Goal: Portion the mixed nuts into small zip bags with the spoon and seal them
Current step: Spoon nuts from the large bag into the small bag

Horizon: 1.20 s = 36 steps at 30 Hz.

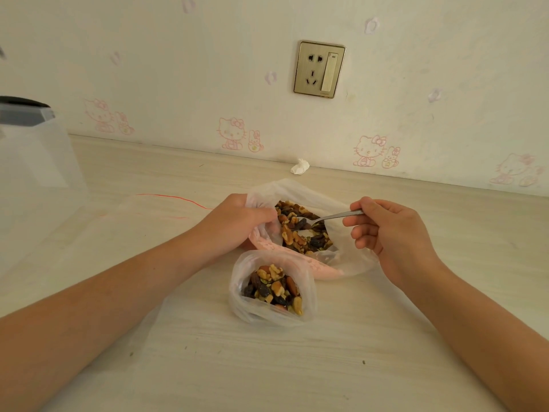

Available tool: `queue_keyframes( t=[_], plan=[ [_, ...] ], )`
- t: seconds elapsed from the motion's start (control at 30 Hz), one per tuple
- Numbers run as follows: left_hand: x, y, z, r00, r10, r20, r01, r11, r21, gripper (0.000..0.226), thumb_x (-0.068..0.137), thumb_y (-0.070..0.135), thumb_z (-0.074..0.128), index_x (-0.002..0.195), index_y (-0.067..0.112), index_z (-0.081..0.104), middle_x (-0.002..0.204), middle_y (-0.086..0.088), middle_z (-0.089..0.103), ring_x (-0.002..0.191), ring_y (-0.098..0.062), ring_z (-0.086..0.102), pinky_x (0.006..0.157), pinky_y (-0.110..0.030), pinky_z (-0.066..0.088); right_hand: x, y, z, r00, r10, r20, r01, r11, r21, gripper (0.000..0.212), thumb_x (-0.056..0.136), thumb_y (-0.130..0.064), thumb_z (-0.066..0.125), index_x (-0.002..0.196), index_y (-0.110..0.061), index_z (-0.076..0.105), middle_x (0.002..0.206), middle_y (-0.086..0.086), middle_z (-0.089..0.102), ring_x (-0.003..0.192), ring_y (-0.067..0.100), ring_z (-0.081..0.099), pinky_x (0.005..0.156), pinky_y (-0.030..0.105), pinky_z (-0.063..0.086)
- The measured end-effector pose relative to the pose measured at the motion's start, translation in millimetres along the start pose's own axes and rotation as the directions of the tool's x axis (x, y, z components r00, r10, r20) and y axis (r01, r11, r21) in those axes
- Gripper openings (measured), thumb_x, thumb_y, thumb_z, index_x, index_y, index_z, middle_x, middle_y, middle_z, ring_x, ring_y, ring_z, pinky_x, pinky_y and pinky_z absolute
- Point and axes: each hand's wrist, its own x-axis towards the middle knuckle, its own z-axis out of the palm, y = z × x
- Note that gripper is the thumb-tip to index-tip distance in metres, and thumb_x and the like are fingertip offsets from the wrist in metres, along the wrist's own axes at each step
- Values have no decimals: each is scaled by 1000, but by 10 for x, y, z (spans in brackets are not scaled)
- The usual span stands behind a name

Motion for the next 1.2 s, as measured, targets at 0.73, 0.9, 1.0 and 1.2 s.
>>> queue_keyframes(
  t=[0.73, 0.9, 1.0, 1.2],
  plan=[
    [-256, 146, -274, 981, -188, 39, 170, 943, 288, 52, 88, 65, 66, 88, 14, 74, 79, -4, 77, 55, -17, 65, 46, -26, 46, -78, -72, -21, 997, 23, 70, -28, 996, 79, 23, 104, -15, 57, 89, -2, 70, 67, 13, 69, 45, 15, 54, 39, 23, 43],
    [-651, 182, -279, 994, -90, 58, 64, 936, 347, 52, 93, 63, 61, 68, 18, 62, 56, 8, 66, 41, -5, 53, 43, -14, 38, -157, -111, 5, 992, -14, 125, 1, 995, 103, 26, 103, -15, 57, 84, -3, 71, 67, 14, 67, 44, 16, 52, 38, 25, 43],
    [-777, 172, -221, 997, -23, 78, -11, 915, 403, 43, 91, 59, 67, 75, 19, 66, 54, 2, 61, 42, -4, 48, 44, -14, 35, -210, -129, 29, 987, -37, 157, 18, 993, 119, 31, 102, -14, 57, 78, -7, 74, 66, 15, 67, 43, 17, 51, 38, 24, 42],
    [-730, 183, -179, 997, -8, 80, -27, 902, 431, 31, 94, 43, 65, 68, 26, 65, 53, 4, 56, 47, -12, 52, 47, -21, 38, -329, -159, 82, 965, -129, 226, 100, 986, 136, 38, 103, -12, 55, 72, -11, 77, 64, 17, 66, 40, 17, 51, 37, 24, 41]
  ],
)
